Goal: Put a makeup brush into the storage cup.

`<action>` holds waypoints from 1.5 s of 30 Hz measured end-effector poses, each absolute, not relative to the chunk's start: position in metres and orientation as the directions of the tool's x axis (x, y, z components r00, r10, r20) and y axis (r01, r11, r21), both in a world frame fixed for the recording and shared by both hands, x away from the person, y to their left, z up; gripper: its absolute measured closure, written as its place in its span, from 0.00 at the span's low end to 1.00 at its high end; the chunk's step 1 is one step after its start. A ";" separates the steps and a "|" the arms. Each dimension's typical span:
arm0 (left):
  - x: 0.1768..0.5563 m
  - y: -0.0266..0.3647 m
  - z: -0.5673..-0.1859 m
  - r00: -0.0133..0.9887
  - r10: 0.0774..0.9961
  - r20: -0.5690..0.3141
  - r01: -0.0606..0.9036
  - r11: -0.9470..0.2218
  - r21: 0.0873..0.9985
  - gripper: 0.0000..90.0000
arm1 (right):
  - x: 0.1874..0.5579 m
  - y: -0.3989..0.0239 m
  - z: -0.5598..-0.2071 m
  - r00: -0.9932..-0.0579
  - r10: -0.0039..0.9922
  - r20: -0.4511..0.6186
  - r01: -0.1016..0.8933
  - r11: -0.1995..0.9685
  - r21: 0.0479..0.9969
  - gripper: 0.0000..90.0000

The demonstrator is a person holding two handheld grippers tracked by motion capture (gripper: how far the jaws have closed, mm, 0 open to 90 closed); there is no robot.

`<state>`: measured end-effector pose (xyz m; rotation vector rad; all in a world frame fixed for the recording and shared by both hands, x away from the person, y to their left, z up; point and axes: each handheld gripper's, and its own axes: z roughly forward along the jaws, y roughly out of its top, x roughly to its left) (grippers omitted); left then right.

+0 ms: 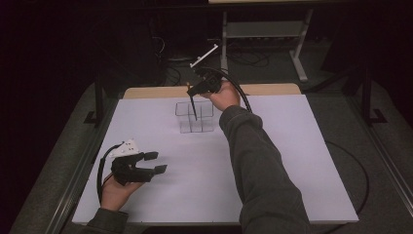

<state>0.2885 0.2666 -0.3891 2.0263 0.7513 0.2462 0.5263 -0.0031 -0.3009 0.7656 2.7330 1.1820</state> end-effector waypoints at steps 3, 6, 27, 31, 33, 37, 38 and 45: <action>0.288 0.266 -0.389 0.792 0.598 -0.121 0.412 -0.379 0.829 0.40 | 0.527 -0.006 -0.304 -0.873 0.470 0.127 0.414 0.578 0.703 0.92; 0.289 0.266 -0.389 0.794 0.596 -0.120 0.411 -0.381 0.828 0.41 | 0.526 -0.008 -0.306 -0.871 0.473 0.130 0.418 0.577 0.702 0.92; 0.289 0.266 -0.391 0.792 0.598 -0.125 0.417 -0.378 0.827 0.41 | 0.523 -0.007 -0.326 -0.867 0.477 0.145 0.435 0.579 0.690 0.92; 0.289 0.266 -0.391 0.790 0.599 -0.130 0.421 -0.377 0.825 0.41 | 0.523 -0.006 -0.329 -0.866 0.477 0.149 0.437 0.577 0.690 0.92; 0.289 0.266 -0.391 0.790 0.599 -0.130 0.422 -0.377 0.824 0.41 | 0.523 -0.007 -0.331 -0.867 0.476 0.147 0.435 0.581 0.688 0.92; 0.289 0.266 -0.391 0.789 0.601 -0.129 0.423 -0.377 0.824 0.40 | 0.522 -0.007 -0.335 -0.861 0.483 0.161 0.451 0.576 0.682 0.91; 0.289 0.266 -0.392 0.788 0.602 -0.131 0.424 -0.376 0.824 0.40 | 0.523 -0.008 -0.337 -0.865 0.477 0.156 0.444 0.584 0.679 0.90; 0.289 0.266 -0.392 0.789 0.600 -0.131 0.424 -0.378 0.823 0.40 | 0.521 -0.011 -0.342 -0.847 0.505 0.166 0.474 0.574 0.668 0.78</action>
